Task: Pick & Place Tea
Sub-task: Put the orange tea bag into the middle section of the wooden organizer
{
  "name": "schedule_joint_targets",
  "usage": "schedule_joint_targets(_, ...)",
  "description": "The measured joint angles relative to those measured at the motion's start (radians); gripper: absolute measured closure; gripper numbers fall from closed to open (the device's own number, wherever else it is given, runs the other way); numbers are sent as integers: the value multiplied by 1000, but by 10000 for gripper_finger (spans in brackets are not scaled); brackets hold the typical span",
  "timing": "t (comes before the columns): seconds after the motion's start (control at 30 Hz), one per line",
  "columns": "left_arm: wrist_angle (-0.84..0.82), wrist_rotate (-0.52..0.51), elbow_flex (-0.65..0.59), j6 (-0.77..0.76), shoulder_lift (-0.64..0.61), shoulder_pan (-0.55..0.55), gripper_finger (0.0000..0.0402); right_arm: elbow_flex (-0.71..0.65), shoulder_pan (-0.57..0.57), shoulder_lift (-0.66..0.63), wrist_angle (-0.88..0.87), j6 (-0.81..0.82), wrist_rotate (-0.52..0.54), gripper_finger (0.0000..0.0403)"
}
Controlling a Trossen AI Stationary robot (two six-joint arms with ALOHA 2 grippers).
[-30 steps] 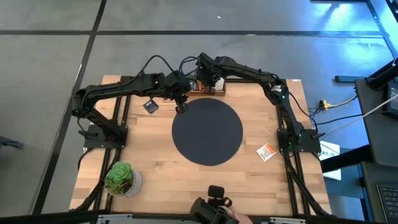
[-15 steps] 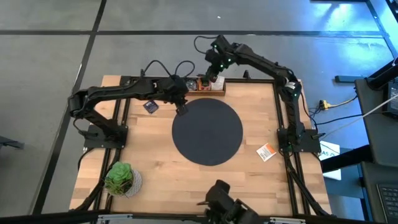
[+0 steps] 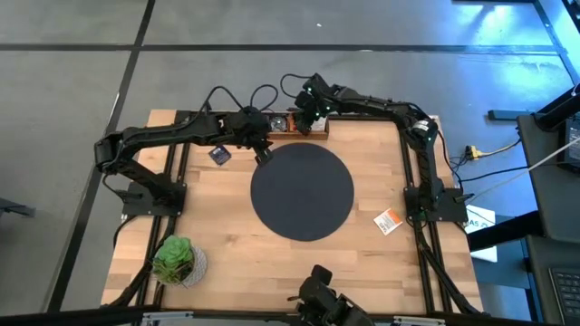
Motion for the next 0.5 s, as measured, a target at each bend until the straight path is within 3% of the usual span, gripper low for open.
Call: schedule_joint_targets(0.5, 4, -26, 0, 35, 0, 0, 287, -87, 29, 0, 192, 20, -1, 303)
